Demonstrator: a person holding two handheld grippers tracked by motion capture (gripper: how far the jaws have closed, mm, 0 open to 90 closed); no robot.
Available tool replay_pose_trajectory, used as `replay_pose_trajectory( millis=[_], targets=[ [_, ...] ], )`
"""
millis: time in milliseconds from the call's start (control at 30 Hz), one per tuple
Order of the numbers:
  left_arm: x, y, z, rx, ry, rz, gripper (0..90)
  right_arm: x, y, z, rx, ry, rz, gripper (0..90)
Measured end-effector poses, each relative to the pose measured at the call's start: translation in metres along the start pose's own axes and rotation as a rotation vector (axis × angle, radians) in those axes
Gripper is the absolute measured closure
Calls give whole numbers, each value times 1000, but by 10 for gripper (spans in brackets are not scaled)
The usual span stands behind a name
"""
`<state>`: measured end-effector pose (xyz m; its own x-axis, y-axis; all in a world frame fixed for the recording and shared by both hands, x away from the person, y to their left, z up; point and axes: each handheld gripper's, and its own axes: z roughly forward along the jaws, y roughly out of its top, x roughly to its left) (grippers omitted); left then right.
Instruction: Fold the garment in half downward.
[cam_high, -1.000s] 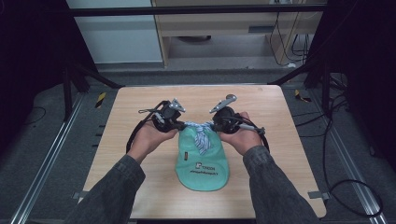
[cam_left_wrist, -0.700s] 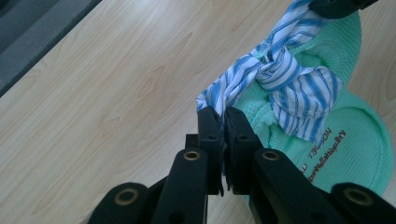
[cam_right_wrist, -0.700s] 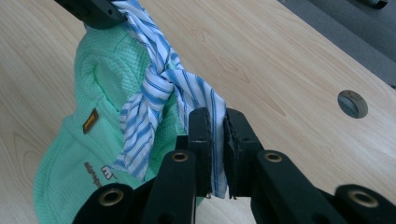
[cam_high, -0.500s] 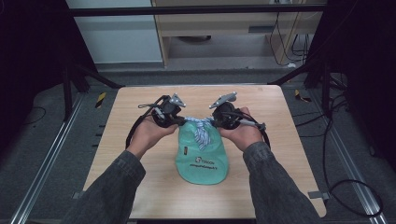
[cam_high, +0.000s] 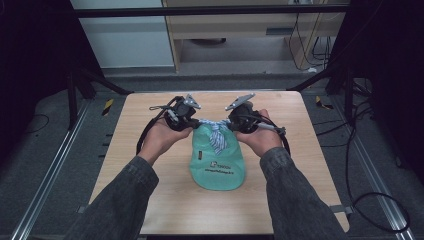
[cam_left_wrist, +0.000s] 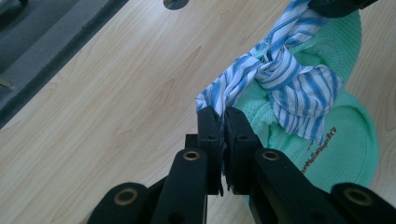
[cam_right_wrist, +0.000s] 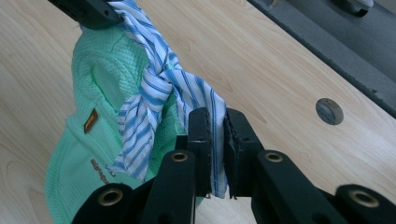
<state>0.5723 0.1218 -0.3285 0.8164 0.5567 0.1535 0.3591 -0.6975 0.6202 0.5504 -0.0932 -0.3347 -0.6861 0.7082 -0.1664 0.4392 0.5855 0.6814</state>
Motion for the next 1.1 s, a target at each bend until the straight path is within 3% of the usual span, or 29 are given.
replay_pose_trajectory(
  millis=[433, 1100],
  targets=[
    [3, 12, 3, -4, 27, 10, 862, -10, 6, 2, -10, -24, 16, 815],
    [-20, -10, 40, 17, 63, 53, 859, -5, -38, 29, -17, -17, -7, 816]
  ],
)
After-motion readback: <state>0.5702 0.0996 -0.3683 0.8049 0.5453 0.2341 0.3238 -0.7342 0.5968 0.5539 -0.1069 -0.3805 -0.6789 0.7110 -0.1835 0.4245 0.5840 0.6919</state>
